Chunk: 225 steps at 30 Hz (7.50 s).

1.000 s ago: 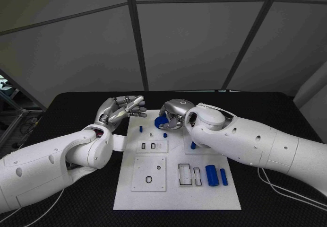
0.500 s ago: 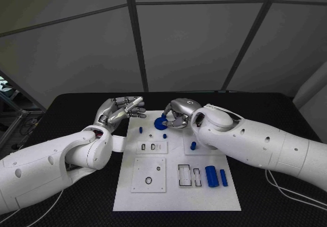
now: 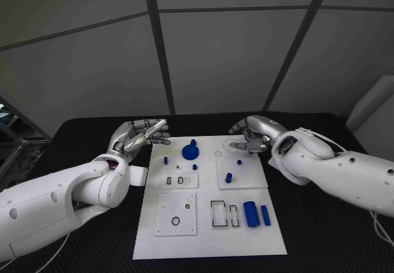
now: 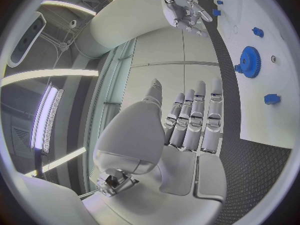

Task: Assemble the parts on the task board

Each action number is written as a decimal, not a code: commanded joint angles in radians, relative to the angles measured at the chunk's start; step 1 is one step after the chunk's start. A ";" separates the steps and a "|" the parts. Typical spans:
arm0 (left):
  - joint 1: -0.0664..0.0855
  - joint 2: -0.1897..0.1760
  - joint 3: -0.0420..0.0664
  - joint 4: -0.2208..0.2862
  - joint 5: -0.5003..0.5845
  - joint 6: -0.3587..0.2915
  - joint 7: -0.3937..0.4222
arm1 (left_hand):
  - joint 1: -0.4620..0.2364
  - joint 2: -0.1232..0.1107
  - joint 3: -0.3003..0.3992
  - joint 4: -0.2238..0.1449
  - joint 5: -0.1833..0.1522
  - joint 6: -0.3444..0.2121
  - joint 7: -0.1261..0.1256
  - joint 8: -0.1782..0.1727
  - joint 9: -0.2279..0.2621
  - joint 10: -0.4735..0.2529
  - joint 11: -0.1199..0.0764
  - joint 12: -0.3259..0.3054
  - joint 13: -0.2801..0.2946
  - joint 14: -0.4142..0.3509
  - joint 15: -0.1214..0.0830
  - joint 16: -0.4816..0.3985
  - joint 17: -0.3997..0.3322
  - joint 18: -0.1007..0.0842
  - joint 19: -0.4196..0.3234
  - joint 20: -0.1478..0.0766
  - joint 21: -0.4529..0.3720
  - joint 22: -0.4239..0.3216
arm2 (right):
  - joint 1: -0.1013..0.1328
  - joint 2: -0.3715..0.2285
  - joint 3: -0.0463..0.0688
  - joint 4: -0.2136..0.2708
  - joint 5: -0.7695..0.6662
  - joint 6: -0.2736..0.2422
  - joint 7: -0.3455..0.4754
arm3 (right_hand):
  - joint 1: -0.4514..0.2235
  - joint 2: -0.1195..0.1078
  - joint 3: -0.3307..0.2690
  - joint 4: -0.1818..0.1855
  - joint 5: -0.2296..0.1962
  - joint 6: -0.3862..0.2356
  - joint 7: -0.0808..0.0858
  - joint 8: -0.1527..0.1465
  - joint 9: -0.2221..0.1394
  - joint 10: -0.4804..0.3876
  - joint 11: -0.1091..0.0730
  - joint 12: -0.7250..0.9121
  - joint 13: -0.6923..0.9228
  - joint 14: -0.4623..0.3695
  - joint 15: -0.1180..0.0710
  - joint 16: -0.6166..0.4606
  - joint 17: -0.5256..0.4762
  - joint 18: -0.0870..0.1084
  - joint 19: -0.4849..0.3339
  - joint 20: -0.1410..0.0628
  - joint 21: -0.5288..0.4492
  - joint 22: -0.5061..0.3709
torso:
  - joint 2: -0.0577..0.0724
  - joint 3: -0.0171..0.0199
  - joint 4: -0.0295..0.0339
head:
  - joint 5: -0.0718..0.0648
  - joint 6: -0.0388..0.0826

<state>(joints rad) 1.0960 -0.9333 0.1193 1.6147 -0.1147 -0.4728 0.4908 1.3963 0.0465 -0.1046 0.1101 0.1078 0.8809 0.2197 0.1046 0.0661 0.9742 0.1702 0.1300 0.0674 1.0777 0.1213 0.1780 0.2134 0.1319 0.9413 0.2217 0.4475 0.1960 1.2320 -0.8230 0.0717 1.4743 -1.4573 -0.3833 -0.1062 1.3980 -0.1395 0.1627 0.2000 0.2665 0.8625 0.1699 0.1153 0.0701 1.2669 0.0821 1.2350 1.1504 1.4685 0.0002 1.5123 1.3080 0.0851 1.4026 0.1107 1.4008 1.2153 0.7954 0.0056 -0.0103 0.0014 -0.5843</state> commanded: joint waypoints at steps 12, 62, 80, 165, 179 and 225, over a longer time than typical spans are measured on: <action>0.002 0.007 0.001 -0.006 -0.001 0.008 0.014 | 0.003 0.010 -0.002 -0.004 0.003 0.003 0.002 -0.003 0.000 0.001 0.004 -0.006 0.000 -0.005 0.001 -0.003 0.001 0.047 -0.009 0.000 -0.001 -0.001 | 0.001 -0.088 0.000 -0.060 0.239 0.091 0.187 | 0.023 -0.006 -0.008 -0.016 0.016 0.001 -0.005 -0.006 0.000 -0.008 -0.005 -0.004 -0.006 0.076 -0.001 0.000 0.141 -0.014 -0.002 -0.005 0.001 -0.005 | -0.002 0.0095 -0.0084 | -0.025 0.003; 0.001 0.018 0.001 -0.025 0.002 0.012 0.015 | 0.004 0.011 -0.002 -0.006 0.003 0.004 0.001 -0.004 0.000 0.002 0.004 -0.007 0.000 -0.005 0.001 -0.005 0.003 0.047 -0.011 0.000 -0.002 -0.001 | -0.024 0.002 0.000 -0.199 0.175 0.197 0.168 | 0.065 0.034 0.010 -0.057 0.022 0.085 -0.009 0.024 0.008 0.011 -0.011 0.012 0.014 0.078 -0.005 0.003 0.150 -0.016 0.002 -0.010 0.006 0.006 | -0.002 0.0090 -0.0091 | -0.018 -0.023; 0.001 0.020 0.001 -0.027 0.002 0.013 0.013 | 0.004 0.011 -0.002 -0.006 0.003 0.004 0.001 -0.004 0.000 0.002 0.004 -0.007 0.000 -0.005 0.001 -0.005 0.003 0.047 -0.011 0.000 -0.002 -0.001 | -0.026 0.015 0.000 -0.210 0.171 0.177 0.154 | 0.054 0.055 0.021 -0.056 0.023 0.133 -0.021 0.042 0.011 0.024 -0.021 0.023 0.026 0.079 -0.013 0.004 0.154 -0.016 0.004 -0.016 0.008 0.009 | -0.002 0.0098 -0.0096 | -0.019 -0.025; 0.001 0.054 0.001 -0.076 0.006 0.024 -0.001 | 0.008 0.014 -0.001 -0.011 0.003 0.005 0.002 -0.007 0.000 0.003 0.004 -0.010 0.000 -0.005 0.001 -0.010 0.007 0.048 -0.014 0.001 -0.001 0.000 | -0.101 0.317 -0.045 -0.009 -0.115 0.200 -0.107 | 0.033 0.089 0.069 -0.070 -0.014 0.179 -0.044 0.067 0.013 0.030 -0.041 0.017 0.026 0.079 -0.032 0.003 0.153 -0.017 0.007 -0.035 0.009 0.012 | -0.018 -0.0006 -0.0063 | 0.051 -0.081; 0.001 0.052 0.001 -0.076 0.006 0.024 -0.001 | 0.008 0.014 -0.001 -0.011 0.003 0.005 0.002 -0.007 0.000 0.003 0.004 -0.010 0.000 -0.005 0.001 -0.010 0.007 0.048 -0.014 0.001 -0.001 0.000 | -0.104 0.304 -0.045 -0.001 -0.136 0.204 -0.124 | 0.030 0.085 0.068 -0.071 -0.015 0.176 -0.043 0.066 0.012 0.029 -0.041 0.016 0.025 0.078 -0.032 0.002 0.153 -0.017 0.007 -0.035 0.008 0.011 | -0.018 -0.0003 -0.0065 | 0.053 -0.084; 0.000 0.038 0.001 -0.074 0.006 0.024 -0.005 | 0.007 0.014 -0.002 -0.012 0.003 0.004 0.002 -0.008 -0.001 0.002 0.004 -0.012 0.000 -0.005 0.002 -0.011 0.008 0.048 -0.016 0.002 -0.001 0.000 | -0.085 0.248 -0.043 0.141 -0.272 0.239 -0.239 | 0.020 0.080 0.070 -0.072 -0.013 0.177 -0.044 0.067 0.012 0.032 -0.041 0.018 0.029 0.079 -0.031 0.002 0.153 -0.017 0.008 -0.035 0.009 0.013 | -0.019 -0.0019 -0.0069 | 0.054 -0.072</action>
<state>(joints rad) 1.0949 -0.8940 0.1190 1.5379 -0.1085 -0.4580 0.4828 1.4003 0.0502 -0.1047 0.1047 0.1078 0.8809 0.2197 0.1012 0.0661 0.9742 0.1702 0.1218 0.0675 1.0778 0.1213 0.1704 0.2208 0.1322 0.9342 0.2219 0.4475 0.1960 1.1406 -0.5749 0.0272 1.6064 -1.6659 -0.1984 -0.2880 1.4262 -0.0630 0.2268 0.1282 0.2527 1.0293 0.1260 0.1761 0.0802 1.2986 0.0428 1.2533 1.1788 1.4651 -0.0252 1.5158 1.3076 0.0852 1.4101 0.0820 1.4086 1.2273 0.7757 0.0039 -0.0171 0.0568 -0.6572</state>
